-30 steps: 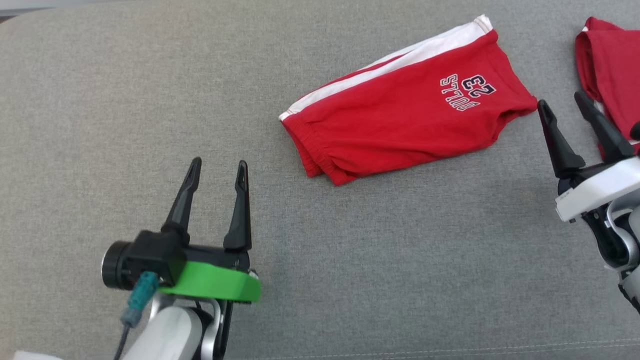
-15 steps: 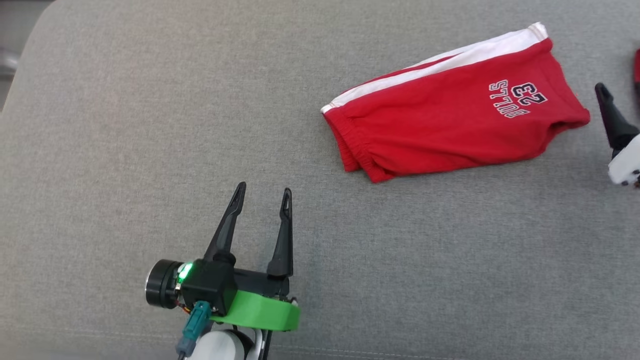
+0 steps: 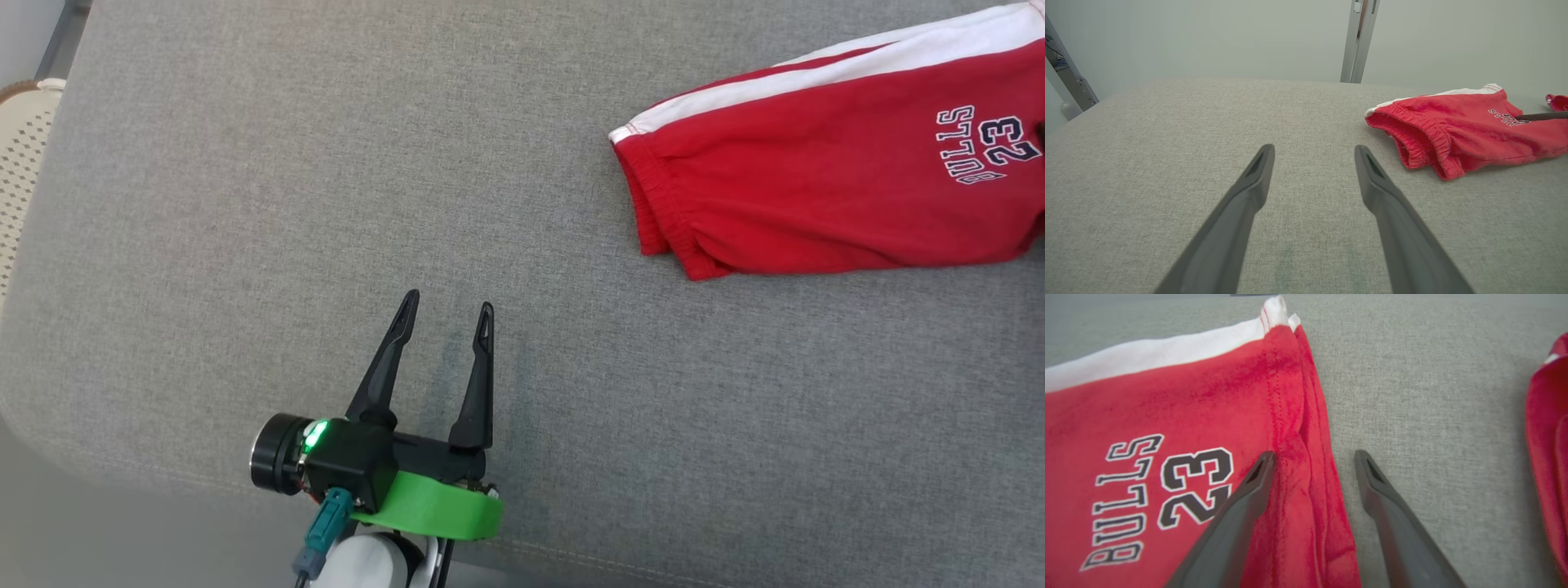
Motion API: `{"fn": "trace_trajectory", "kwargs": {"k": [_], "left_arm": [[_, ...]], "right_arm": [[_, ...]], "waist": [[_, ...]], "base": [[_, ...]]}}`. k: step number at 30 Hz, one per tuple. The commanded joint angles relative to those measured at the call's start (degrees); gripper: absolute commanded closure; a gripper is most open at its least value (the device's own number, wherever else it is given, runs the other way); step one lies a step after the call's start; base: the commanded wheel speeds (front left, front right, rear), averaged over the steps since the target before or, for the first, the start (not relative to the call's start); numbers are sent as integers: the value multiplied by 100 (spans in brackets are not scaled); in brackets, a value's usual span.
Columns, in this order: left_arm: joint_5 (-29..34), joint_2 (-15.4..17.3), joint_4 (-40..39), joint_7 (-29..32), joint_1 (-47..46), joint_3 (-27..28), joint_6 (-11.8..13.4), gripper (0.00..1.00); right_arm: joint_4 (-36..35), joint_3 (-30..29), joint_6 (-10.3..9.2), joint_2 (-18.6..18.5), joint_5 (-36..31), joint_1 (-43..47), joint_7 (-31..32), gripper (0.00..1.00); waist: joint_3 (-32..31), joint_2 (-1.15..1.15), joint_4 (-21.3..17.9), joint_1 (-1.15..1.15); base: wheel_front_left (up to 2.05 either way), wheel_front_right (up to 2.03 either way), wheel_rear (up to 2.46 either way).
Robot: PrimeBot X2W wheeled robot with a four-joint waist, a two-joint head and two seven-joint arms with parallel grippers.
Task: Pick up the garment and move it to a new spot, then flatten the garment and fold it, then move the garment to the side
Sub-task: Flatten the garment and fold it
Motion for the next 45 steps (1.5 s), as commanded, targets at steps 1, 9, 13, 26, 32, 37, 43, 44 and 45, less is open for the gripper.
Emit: {"fn": "trace_trajectory", "kwargs": {"k": [1,9,13,26,32,37,43,44,45], "left_arm": [[3,-10,-19,-16,-88,-9,43,0],[112,-10,109,-16,-147,21,6,0],[196,-8,158,-16,-117,75,-18,0],[323,-2,252,-16,73,264,-82,0],[270,-1,291,-16,139,243,-66,0],[233,-1,307,-16,219,265,-36,0],[152,-1,306,-15,295,187,-1,0],[133,-1,302,-16,303,174,4,0],[109,-1,300,-16,318,158,12,0]], "right_arm": [[124,46,-12,41,82,6,42,0],[147,308,-14,101,335,33,-127,100],[52,461,-14,112,380,90,-296,100],[-250,838,-12,-113,-93,-31,-687,100],[-375,929,-12,69,-416,-261,-659,100],[-716,1057,-12,349,-599,-399,-473,100],[-1081,1141,-11,768,-718,-434,-205,100],[-1122,1149,-12,845,-708,-418,-165,100],[-1159,1163,-11,933,-708,-391,-108,100]], "waist": [[129,0,102,0],[92,0,-173,0],[-73,0,-436,0],[-572,0,-1167,0],[-742,0,-1115,0],[-923,0,-1003,0],[-1092,0,-787,0],[-1107,0,-747,0],[-1123,0,-702,0]], "base": [[0,0,0],[0,0,0],[0,0,0],[0,0,0],[0,0,0],[0,0,0],[0,0,0],[0,0,0],[0,0,0]]}}
